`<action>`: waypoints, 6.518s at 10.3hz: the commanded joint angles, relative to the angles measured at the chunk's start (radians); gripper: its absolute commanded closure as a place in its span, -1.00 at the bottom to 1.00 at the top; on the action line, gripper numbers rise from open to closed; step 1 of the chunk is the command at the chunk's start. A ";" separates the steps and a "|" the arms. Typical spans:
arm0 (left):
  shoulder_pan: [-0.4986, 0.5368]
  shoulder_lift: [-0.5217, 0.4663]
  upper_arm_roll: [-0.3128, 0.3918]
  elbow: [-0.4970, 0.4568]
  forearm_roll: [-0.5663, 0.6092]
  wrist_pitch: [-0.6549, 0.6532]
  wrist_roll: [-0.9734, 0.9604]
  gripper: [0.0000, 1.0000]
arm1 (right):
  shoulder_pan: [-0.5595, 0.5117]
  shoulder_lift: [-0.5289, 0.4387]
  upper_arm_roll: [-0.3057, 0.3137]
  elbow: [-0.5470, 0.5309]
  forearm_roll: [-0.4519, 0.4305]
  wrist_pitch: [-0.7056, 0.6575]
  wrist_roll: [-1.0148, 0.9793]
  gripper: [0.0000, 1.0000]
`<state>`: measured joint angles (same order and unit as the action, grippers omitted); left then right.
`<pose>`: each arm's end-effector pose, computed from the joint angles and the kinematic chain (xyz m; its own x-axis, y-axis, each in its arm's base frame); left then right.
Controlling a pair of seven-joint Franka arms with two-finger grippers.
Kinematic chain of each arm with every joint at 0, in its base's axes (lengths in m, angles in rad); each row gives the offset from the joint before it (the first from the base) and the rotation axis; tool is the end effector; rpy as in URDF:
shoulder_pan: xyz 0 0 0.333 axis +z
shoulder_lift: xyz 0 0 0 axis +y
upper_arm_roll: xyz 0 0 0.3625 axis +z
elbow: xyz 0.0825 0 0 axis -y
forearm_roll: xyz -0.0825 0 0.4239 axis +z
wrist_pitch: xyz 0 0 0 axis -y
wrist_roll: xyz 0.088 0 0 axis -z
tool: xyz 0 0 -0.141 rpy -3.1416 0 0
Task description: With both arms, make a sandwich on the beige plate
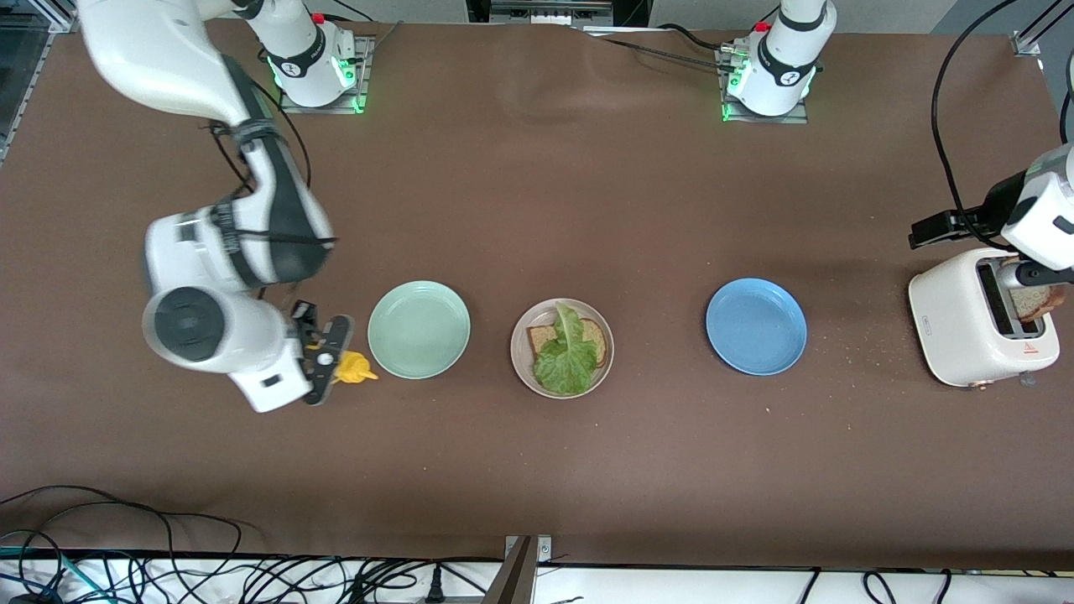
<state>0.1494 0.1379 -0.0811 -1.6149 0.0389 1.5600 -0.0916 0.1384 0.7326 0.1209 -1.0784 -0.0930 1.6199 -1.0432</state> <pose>0.6206 0.0507 0.5302 0.9696 0.1570 -0.1879 0.1513 -0.9875 -0.0445 0.7777 0.1644 0.3738 0.2656 0.9587 -0.1018 0.9476 -0.2790 -0.1555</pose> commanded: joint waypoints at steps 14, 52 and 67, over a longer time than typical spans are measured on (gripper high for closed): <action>0.383 0.267 0.006 0.047 0.182 0.270 0.454 -0.99 | -0.586 0.071 0.017 -0.442 0.760 0.081 -1.121 1.00; -0.165 0.611 -0.006 0.242 -1.177 0.066 0.332 1.00 | -0.193 -0.406 -0.214 -0.182 0.134 -0.286 0.986 -1.00; -0.392 0.638 -0.006 0.061 -1.447 0.492 0.490 1.00 | -0.071 -0.593 -0.205 -0.525 0.033 0.054 1.049 -1.00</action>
<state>-0.2243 0.7803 -0.0982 -1.5374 -1.3610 2.0252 0.3514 0.0662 0.1551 -0.0822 -1.5820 -0.0400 1.6576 -0.0054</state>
